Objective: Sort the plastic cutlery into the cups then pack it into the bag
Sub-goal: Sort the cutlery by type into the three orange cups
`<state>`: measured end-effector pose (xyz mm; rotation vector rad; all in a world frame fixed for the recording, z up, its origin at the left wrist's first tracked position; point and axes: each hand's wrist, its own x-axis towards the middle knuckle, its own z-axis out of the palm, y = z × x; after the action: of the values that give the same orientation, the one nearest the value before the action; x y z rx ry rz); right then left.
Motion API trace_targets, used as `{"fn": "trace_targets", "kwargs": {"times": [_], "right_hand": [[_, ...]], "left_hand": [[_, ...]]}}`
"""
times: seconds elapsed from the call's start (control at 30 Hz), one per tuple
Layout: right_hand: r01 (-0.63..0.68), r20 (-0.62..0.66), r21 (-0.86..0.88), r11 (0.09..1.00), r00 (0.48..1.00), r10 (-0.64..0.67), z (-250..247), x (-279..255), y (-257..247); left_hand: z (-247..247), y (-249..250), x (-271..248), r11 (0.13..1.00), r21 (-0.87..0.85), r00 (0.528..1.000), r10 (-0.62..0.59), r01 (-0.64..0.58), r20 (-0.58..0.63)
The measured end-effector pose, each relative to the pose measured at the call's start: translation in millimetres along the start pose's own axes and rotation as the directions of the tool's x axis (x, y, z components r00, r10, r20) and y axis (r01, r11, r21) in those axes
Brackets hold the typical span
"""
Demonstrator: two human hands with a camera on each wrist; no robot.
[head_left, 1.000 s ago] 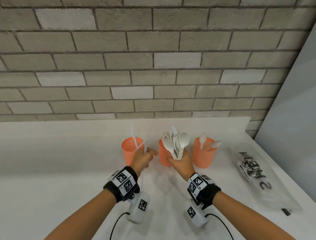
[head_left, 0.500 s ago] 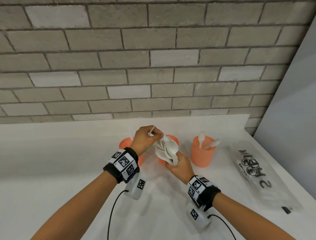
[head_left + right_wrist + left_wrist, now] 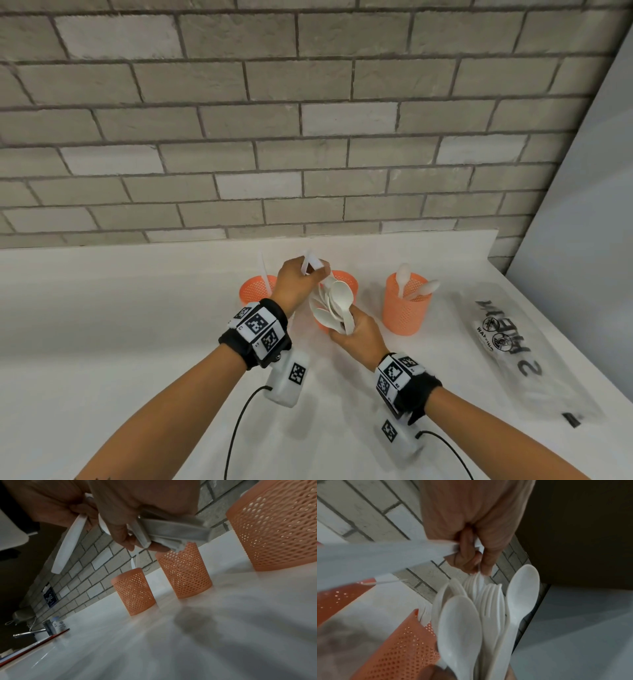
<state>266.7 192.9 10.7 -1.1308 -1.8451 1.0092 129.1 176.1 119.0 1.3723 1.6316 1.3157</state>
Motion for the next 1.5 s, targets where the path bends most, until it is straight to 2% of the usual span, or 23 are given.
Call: {"fn": "trace_targets", "kwargs": {"times": [0.17,0.33,0.5,0.67,0.77,0.83,1.03,1.17,1.27,1.37,1.43,1.5], "right_hand": [[-0.037,0.057,0.08,0.996,0.998,0.032,1,2,-4],[-0.067,0.144,0.092,0.993,0.988,0.053,1,1,-12],[-0.195,0.26,0.12,0.973,0.952,0.159,-2,-1,-10],[-0.328,0.34,0.259,0.908,0.911,0.232,-6,-3,-9],[-0.398,0.401,0.31,0.863,0.878,0.261,-7,-1,-12],[-0.413,0.415,0.306,0.858,0.869,0.27,-7,0,-13],[-0.422,0.395,0.317,0.85,0.873,0.286,-6,1,-14],[-0.409,0.375,0.348,0.844,0.885,0.274,-8,0,-14],[-0.404,0.372,0.325,0.855,0.886,0.277,-10,-1,-14],[-0.415,0.365,0.321,0.851,0.884,0.293,-10,-1,-14],[-0.427,0.381,0.342,0.837,0.877,0.292,-9,-2,-16],[-0.456,0.405,0.387,0.801,0.865,0.297,-8,-3,-19]], "left_hand": [[-7,7,6,0.971,-0.217,0.991,-0.114,0.098,-0.066],[-7,5,7,0.971,-0.186,0.989,-0.149,0.149,0.018],[-36,12,27,0.961,-0.266,0.979,-0.126,0.08,-0.16],[-68,10,53,0.892,-0.45,0.932,-0.129,-0.041,-0.339],[-79,2,64,0.948,-0.293,0.884,-0.031,-0.121,-0.466],[-81,-6,69,0.966,-0.222,0.874,0.01,-0.134,-0.486],[-71,-48,73,0.983,-0.183,0.882,-0.102,0.018,-0.461],[-61,-73,69,0.984,-0.154,0.928,-0.142,0.094,-0.345],[-61,-76,64,0.991,0.025,0.946,-0.118,0.131,-0.302],[-61,-68,59,0.972,0.22,0.94,0.001,0.078,-0.342],[-61,-56,50,0.95,0.312,0.912,0.147,-0.022,-0.383],[-58,-45,41,0.933,0.328,0.891,0.272,-0.151,-0.364]]}}
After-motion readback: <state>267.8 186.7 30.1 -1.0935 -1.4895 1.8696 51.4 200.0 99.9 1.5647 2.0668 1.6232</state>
